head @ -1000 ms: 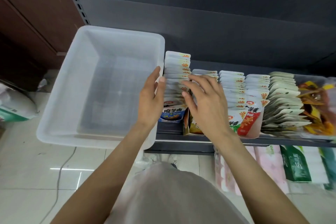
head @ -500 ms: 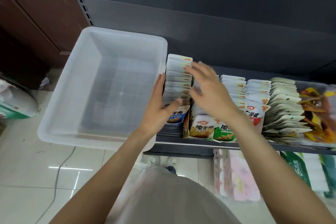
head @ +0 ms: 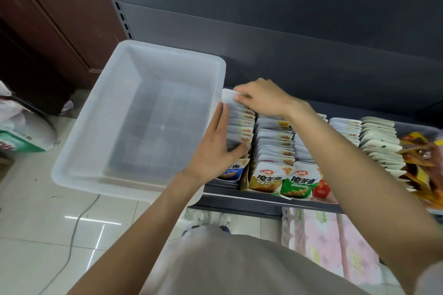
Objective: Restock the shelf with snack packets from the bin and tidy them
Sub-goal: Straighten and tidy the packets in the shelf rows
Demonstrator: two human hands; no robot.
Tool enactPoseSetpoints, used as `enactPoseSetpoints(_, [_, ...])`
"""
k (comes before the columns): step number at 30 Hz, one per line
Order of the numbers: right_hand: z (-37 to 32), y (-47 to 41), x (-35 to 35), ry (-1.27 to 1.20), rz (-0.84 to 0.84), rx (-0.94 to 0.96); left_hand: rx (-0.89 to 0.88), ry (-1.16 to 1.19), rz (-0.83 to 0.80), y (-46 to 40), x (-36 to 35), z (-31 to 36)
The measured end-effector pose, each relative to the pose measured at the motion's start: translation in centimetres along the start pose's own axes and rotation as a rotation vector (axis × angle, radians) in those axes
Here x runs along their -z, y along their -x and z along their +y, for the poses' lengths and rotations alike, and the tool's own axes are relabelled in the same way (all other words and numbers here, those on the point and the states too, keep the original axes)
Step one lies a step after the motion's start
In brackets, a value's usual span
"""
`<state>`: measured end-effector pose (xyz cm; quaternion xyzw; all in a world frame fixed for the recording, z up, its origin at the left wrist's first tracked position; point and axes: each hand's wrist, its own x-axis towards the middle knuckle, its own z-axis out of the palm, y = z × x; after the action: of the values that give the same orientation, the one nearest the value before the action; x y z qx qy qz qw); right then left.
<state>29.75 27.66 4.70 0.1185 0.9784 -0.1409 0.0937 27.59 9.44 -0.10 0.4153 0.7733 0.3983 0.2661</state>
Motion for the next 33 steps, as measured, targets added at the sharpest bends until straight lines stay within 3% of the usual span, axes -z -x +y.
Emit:
enactPoseSetpoints(5, [-0.8, 1.4, -0.3, 0.005, -0.016, 0.020, 0.067, 0.088, 0.052, 1.8, -0.1, 0.4])
enactPoseSetpoints(9, [-1.4, 4.2, 0.8, -0.138, 0.190, -0.071, 0.180, 0.325, 0.085, 1.0, 0.7, 1.0])
enactPoseSetpoints(12, [-3.4, 7.7, 0.7, -0.582, 0.502, -0.289, 0.234, 0.452, 0.106, 0.4, 1.4, 1.4])
enactPoseSetpoints(14, [-6.2, 9.6, -1.0, -0.950, 0.486, -0.400, 0.249, 0.579, 0.101, 0.0, 1.6, 1.7])
enactPoseSetpoints(16, [-8.7, 10.6, -3.5, -1.070, 0.425, -0.435, 0.244, 0.639, 0.081, -0.2, 1.5, 2.0])
enactPoseSetpoints(19, [-10.5, 10.4, -6.0, -1.065, 0.421, -0.433, 0.236, 0.667, 0.064, -0.2, 1.3, 1.7])
enactPoseSetpoints(25, [-11.4, 10.4, -8.3, -0.775, 0.451, -0.373, 0.256, 0.741, 0.042, 3.6, 0.9, 0.4])
enactPoseSetpoints(33, [-12.7, 9.4, -9.9, -0.840, 0.622, -0.522, 0.238, 0.690, 0.031, 3.9, -0.2, 0.4])
